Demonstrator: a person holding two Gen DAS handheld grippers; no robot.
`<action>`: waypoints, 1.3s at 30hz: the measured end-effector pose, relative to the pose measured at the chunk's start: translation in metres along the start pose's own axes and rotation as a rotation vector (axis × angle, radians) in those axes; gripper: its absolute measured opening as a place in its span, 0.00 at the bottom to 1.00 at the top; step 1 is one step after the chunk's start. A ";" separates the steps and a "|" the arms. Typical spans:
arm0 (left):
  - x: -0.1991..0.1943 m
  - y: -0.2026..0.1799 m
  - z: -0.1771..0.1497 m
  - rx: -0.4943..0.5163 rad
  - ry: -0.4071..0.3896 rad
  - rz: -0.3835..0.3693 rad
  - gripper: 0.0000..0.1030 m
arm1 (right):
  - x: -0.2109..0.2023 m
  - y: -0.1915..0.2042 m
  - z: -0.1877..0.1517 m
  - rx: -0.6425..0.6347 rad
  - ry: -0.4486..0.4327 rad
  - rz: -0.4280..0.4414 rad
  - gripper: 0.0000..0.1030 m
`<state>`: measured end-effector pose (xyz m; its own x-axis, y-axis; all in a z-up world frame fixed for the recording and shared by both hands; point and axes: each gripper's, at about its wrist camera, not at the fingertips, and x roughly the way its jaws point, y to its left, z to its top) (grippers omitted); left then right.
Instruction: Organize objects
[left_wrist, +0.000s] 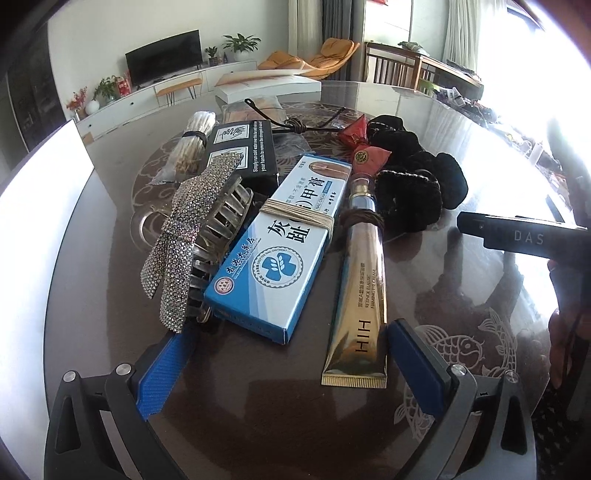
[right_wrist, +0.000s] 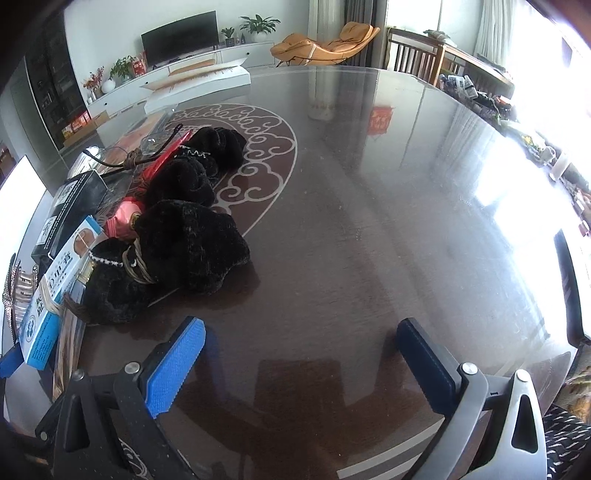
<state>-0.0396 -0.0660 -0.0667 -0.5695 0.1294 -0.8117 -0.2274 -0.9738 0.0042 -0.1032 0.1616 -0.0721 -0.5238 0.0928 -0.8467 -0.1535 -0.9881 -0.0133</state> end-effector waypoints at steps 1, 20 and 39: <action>0.000 0.001 0.000 -0.001 -0.002 0.000 1.00 | 0.001 0.000 0.001 0.008 -0.004 -0.005 1.00; 0.001 0.002 0.000 0.003 -0.006 -0.007 1.00 | 0.000 0.000 0.000 0.005 -0.045 -0.001 1.00; -0.001 0.001 -0.001 -0.006 -0.006 -0.005 1.00 | -0.005 0.007 -0.009 0.063 -0.046 -0.045 1.00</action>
<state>-0.0387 -0.0676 -0.0666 -0.5733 0.1351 -0.8081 -0.2257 -0.9742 -0.0027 -0.0940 0.1533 -0.0725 -0.5532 0.1435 -0.8206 -0.2292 -0.9732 -0.0156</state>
